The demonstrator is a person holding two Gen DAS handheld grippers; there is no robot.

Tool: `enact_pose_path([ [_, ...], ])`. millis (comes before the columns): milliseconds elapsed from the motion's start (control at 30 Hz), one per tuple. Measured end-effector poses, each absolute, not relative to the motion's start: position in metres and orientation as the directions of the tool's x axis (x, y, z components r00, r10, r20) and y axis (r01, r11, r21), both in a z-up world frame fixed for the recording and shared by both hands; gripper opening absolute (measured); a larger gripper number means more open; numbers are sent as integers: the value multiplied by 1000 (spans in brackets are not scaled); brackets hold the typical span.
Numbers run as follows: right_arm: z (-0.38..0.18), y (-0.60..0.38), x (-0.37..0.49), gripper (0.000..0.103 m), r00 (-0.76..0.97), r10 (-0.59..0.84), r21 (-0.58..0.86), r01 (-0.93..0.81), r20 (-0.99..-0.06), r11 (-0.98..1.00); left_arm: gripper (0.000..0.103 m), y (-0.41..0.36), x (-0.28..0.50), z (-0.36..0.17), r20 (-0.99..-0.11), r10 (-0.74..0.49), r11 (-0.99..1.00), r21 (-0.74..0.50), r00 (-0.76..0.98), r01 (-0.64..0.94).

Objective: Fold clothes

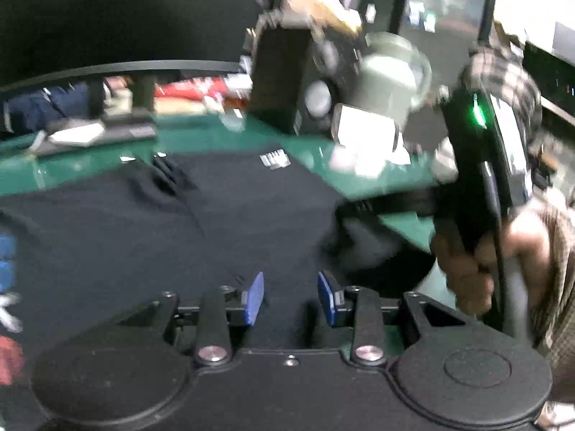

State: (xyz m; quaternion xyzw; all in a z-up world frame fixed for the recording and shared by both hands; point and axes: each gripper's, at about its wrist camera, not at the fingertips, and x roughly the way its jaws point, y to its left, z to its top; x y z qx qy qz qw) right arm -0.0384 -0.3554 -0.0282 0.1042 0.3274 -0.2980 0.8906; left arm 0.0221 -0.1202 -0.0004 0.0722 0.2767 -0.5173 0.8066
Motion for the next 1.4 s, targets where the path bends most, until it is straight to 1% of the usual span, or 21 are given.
enact_pose_path([
  [133,-22,-337,-34,21,630,-461,-31,570,-625,821,39,-105,60,0,-561,-645,665,-76,519,743],
  [233,-22,-336,-16,21,648,-374,41,530,-664,847,39,-100,90,-15,-651,-490,767,-6,580,641],
  [267,-23,-335,-11,21,650,-361,41,517,-669,855,39,-99,96,-21,-669,-469,775,2,577,632],
  [333,-25,-332,-1,21,654,-340,36,490,-676,871,42,-96,101,-26,-654,-461,783,18,600,621],
  [467,-32,-321,18,23,639,-355,-43,450,-682,892,43,-101,106,-26,-663,-434,796,35,610,604],
  [533,-31,-323,22,24,642,-351,-44,443,-681,895,45,-104,111,-26,-670,-421,806,34,612,591],
  [567,-31,-328,23,24,650,-336,-25,438,-682,899,46,-105,113,-27,-667,-412,812,39,620,582],
  [600,-31,-331,25,25,654,-328,-14,437,-682,899,52,-106,114,-29,-665,-404,819,44,628,573],
  [633,-31,-334,26,25,656,-322,-4,437,-683,899,54,-107,116,-29,-664,-396,824,48,634,565],
  [767,-26,-332,19,26,659,-323,13,451,-679,893,52,-95,107,-17,-670,-366,865,12,646,502],
  [800,-24,-329,14,30,665,-328,16,455,-671,890,53,-92,102,-15,-664,-367,866,11,651,500],
  [833,-20,-325,4,38,674,-336,19,462,-658,887,53,-88,89,-10,-650,-371,868,12,663,497],
  [867,-15,-321,-5,44,684,-340,25,463,-645,886,53,-87,81,-7,-643,-374,868,12,668,497],
  [933,-7,-312,-21,61,705,-346,25,458,-619,889,55,-85,68,-2,-634,-382,866,10,673,501],
  [1000,-2,-308,-31,64,708,-361,10,461,-608,888,56,-83,47,2,-626,-388,866,4,677,500],
  [1067,3,-302,-42,72,708,-375,-6,464,-598,886,57,-84,38,5,-622,-392,866,1,678,501],
  [1133,5,-301,-53,82,712,-370,7,465,-596,885,61,-82,18,9,-609,-392,869,0,689,494],
  [1200,6,-301,-66,85,717,-358,26,464,-598,885,65,-82,7,11,-606,-386,873,3,695,487],
  [1300,3,-304,-75,87,707,-339,51,468,-621,882,75,-83,-4,13,-605,-369,879,20,705,477],
  [1367,2,-305,-78,88,702,-335,57,471,-629,880,79,-86,-9,15,-609,-356,881,35,708,473],
  [1400,1,-305,-80,90,699,-332,60,472,-633,879,83,-87,-11,16,-612,-346,882,46,711,469],
])
